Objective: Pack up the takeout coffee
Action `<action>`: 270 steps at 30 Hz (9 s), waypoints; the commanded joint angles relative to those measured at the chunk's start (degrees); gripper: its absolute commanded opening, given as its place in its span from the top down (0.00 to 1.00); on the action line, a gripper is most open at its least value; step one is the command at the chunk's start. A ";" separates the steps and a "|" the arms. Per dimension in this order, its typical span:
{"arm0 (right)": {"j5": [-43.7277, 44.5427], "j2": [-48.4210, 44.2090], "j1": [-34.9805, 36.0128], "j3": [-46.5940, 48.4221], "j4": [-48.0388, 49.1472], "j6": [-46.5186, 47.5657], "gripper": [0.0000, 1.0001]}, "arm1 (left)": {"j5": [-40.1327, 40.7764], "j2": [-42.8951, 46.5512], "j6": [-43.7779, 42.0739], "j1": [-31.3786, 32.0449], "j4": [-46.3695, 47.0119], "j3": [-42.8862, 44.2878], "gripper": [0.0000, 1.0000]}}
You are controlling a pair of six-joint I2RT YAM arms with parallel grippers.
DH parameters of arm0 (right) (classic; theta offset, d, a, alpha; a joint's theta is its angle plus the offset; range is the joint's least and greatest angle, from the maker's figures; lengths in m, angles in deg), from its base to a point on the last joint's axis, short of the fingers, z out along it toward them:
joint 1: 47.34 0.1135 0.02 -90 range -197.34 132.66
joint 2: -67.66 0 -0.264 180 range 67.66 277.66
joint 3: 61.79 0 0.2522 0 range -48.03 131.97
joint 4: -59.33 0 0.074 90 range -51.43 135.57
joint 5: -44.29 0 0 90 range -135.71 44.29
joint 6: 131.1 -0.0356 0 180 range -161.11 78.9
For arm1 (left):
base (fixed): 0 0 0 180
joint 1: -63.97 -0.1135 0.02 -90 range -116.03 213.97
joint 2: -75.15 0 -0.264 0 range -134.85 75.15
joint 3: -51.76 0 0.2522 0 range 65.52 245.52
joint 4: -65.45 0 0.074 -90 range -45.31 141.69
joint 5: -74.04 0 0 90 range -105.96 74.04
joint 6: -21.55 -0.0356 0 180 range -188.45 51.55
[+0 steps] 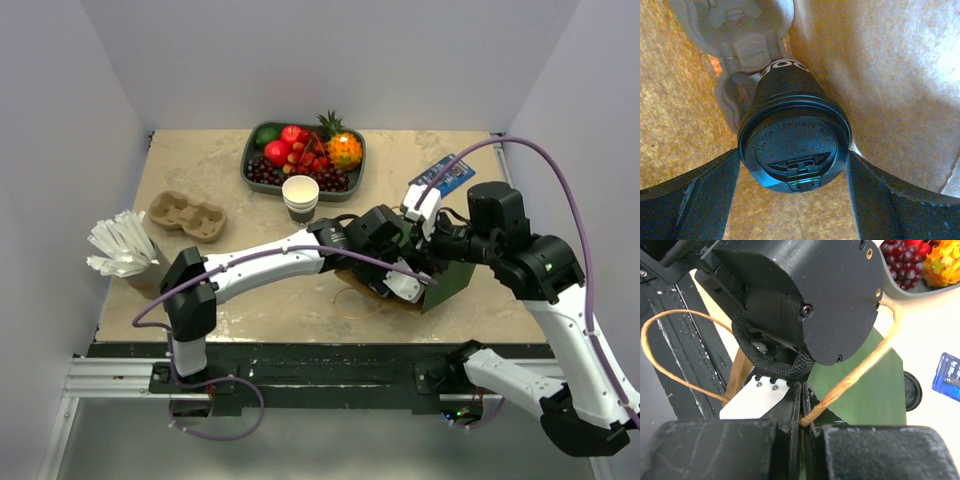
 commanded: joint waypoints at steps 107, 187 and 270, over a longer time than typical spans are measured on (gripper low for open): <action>3.99 14.03 -16.87 25.10 -20.03 -5.41 0.24 | 22.76 -16.77 -4.03 2.17 -11.05 20.90 1.00; 6.11 39.00 -34.53 -14.72 26.64 -8.14 0.46 | 15.82 -25.64 -1.12 -0.29 -12.90 27.93 1.00; 1.53 35.65 -34.62 -12.52 23.30 -11.22 0.46 | -3.16 -12.55 -2.00 -0.38 -20.89 37.42 0.05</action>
